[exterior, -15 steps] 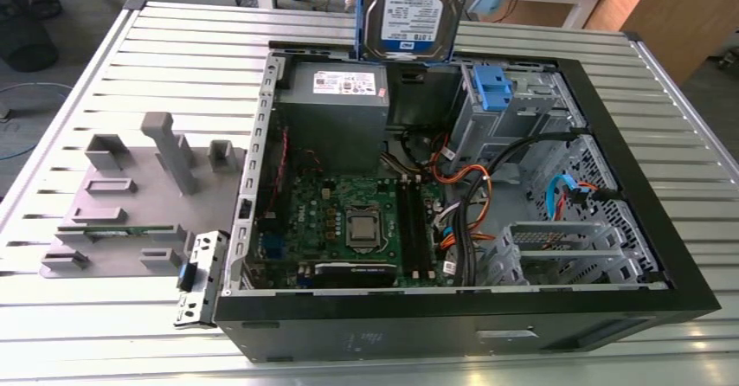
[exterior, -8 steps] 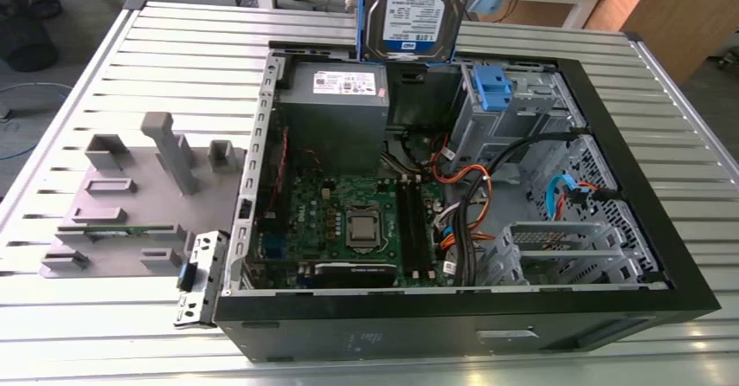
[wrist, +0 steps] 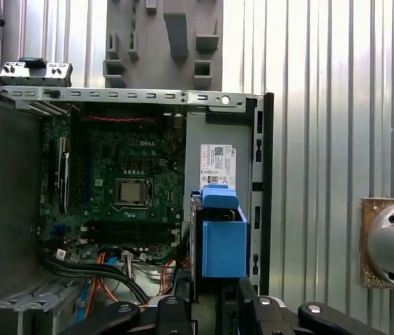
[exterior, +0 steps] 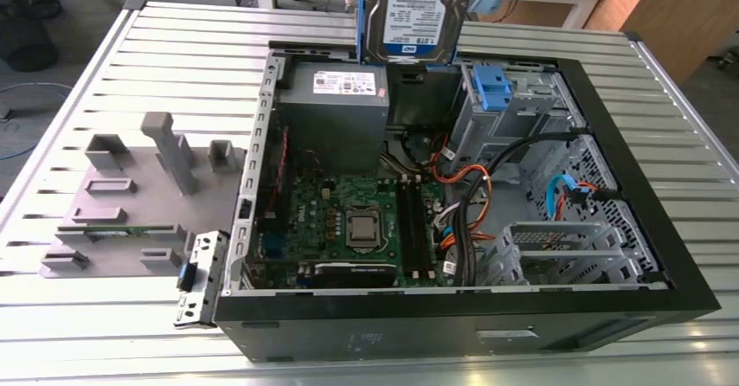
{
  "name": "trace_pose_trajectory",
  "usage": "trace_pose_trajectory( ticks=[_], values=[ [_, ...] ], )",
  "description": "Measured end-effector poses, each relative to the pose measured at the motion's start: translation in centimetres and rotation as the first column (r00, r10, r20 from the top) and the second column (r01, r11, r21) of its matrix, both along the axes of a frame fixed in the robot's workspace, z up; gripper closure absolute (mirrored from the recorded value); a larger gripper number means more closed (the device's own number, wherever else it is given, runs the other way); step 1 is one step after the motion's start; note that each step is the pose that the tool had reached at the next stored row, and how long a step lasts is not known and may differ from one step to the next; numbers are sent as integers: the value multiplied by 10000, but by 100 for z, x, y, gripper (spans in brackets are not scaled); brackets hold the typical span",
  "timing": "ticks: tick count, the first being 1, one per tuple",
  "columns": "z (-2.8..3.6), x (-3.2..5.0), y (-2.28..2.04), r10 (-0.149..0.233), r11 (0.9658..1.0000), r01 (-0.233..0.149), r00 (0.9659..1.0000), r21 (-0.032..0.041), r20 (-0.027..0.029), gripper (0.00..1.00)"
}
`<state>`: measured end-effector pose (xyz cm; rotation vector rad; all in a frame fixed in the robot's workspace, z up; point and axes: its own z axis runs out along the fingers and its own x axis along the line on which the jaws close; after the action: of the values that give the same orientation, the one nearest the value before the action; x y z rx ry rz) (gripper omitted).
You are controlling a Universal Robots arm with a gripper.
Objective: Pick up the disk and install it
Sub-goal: 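Pick up the disk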
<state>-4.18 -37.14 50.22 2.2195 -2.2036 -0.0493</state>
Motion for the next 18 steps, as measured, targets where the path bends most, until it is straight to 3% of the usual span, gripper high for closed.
trace_pose_trajectory(
  ticks=[8, 18],
  values=[
    [-2, 0, -67, 0, 9999, 0, 10000, -109, 1, 65],
    [-4, 0, -187, 0, 9997, 0, 10000, -240, 0, 65]
  ],
)
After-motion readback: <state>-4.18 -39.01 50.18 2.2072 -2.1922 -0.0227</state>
